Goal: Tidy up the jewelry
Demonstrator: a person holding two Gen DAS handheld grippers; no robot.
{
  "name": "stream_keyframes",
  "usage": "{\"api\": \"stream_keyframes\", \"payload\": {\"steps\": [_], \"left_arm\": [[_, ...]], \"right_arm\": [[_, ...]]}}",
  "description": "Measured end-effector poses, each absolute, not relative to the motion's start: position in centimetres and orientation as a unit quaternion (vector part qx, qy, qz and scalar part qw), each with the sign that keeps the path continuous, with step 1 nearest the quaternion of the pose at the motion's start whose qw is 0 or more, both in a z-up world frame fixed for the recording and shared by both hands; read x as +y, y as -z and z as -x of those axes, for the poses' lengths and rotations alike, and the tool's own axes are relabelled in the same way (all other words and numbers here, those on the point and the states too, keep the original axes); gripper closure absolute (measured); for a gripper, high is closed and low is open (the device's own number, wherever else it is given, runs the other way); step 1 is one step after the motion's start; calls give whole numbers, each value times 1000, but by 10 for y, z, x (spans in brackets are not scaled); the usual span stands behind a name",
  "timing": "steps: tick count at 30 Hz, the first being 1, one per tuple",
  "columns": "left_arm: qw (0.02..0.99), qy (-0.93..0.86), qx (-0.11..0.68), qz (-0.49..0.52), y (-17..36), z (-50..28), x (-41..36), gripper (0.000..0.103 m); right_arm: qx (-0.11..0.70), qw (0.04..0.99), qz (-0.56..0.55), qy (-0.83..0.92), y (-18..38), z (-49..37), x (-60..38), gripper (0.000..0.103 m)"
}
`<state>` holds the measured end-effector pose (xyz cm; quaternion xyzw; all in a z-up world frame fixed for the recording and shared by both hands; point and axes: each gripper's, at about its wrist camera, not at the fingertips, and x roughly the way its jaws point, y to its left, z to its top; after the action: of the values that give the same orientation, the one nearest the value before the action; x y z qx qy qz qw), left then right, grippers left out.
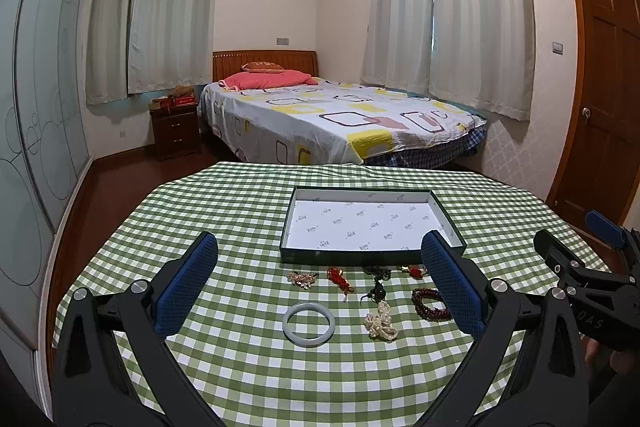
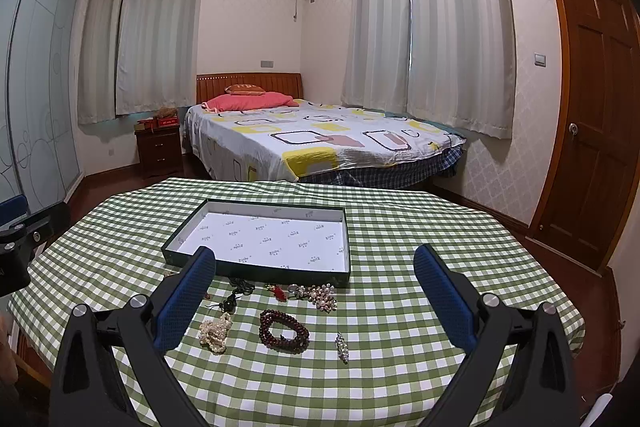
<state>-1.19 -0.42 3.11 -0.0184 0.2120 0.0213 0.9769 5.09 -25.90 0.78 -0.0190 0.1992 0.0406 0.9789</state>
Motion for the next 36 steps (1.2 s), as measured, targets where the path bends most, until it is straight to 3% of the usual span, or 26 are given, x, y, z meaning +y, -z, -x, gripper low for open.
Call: {"api": "stream_keyframes", "payload": {"steps": [36], "left_arm": [[975, -28, 217, 23, -14, 15, -3, 4]], "right_arm": [[196, 980, 18, -42, -4, -46, -259, 6]]}}
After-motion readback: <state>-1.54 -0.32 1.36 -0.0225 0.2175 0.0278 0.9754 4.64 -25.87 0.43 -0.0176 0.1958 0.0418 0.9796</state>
